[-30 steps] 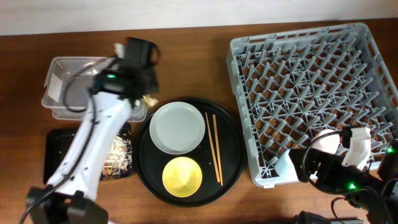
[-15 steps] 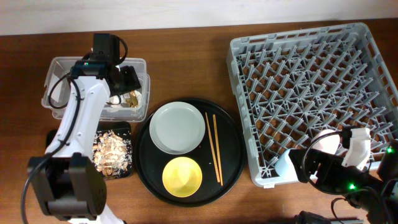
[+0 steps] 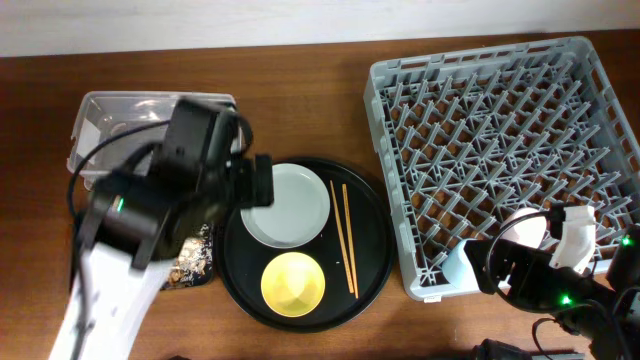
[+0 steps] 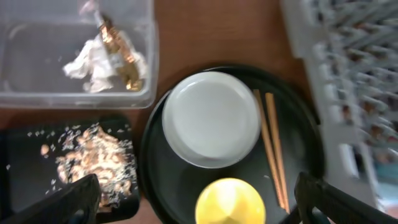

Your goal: Sort waste into correct bins and load items into the dishwasher rack

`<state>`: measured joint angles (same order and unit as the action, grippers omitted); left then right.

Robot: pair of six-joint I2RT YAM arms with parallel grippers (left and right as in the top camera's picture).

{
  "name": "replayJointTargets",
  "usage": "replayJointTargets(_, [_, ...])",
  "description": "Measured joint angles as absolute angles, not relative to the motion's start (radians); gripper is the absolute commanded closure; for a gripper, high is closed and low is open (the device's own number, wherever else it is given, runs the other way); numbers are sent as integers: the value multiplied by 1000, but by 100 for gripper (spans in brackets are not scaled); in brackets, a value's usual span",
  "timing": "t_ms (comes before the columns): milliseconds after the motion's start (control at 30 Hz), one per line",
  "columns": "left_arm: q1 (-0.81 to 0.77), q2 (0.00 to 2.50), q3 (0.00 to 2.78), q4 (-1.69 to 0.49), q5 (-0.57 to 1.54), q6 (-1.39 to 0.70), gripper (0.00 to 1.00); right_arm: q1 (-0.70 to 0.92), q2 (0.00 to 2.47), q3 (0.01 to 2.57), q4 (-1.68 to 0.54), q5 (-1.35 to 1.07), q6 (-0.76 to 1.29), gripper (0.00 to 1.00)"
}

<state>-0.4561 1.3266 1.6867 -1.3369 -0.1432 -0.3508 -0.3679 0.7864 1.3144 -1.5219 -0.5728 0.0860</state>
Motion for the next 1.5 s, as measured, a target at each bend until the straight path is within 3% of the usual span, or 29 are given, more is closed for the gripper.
replayJointTargets(300, [-529, 1200, 1684, -1371, -238, -351, 1, -368, 787, 1314, -1522, -573, 86, 2])
replayJointTargets(467, [-471, 1057, 1496, -1098, -313, -310, 1, -368, 786, 1314, -1522, -573, 86, 1])
replayJointTargets(767, [-233, 648, 896, -652, -101, -178, 1, -368, 787, 1312, -1522, -573, 86, 1])
replayJointTargets(1200, [-96, 49, 287, -320, 54, -78, 1, -368, 788, 1311, -1522, -573, 86, 1])
replayJointTargets(1500, [-95, 15, 29, -68, 75, -71, 1, -368, 788, 1311, -1522, -572, 86, 1])
